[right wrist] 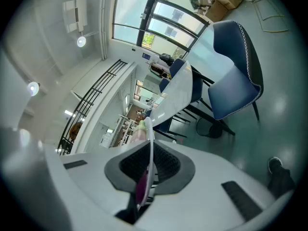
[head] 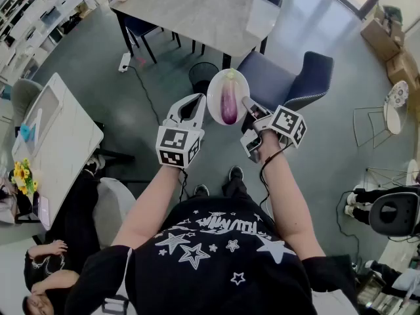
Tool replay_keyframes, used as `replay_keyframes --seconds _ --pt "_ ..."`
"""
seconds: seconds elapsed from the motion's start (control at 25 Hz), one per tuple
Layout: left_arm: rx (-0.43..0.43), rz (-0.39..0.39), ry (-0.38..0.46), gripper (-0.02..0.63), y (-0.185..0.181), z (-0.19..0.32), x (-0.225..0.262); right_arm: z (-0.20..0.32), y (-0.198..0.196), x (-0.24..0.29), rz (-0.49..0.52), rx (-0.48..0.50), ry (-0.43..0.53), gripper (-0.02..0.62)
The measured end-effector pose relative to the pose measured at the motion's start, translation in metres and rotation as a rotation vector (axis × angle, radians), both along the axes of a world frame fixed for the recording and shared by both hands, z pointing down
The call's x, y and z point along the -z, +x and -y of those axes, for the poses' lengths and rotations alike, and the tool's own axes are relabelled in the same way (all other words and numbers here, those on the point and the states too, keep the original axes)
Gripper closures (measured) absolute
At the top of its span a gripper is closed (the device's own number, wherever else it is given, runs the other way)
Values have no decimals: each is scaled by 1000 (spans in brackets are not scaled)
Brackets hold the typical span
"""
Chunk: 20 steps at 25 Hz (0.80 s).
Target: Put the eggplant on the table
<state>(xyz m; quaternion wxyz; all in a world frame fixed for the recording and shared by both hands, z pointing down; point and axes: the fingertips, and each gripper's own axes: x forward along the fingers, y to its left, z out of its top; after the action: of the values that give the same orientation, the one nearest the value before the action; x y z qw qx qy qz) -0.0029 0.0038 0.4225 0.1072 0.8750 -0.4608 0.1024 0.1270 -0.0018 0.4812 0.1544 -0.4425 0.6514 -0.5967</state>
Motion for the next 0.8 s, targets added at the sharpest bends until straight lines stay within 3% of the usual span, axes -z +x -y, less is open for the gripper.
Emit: replay_keyframes --seconds 0.8 --pt "45 -54 -19 598 -4 9 5 2 -5 6 -19 25 17 575"
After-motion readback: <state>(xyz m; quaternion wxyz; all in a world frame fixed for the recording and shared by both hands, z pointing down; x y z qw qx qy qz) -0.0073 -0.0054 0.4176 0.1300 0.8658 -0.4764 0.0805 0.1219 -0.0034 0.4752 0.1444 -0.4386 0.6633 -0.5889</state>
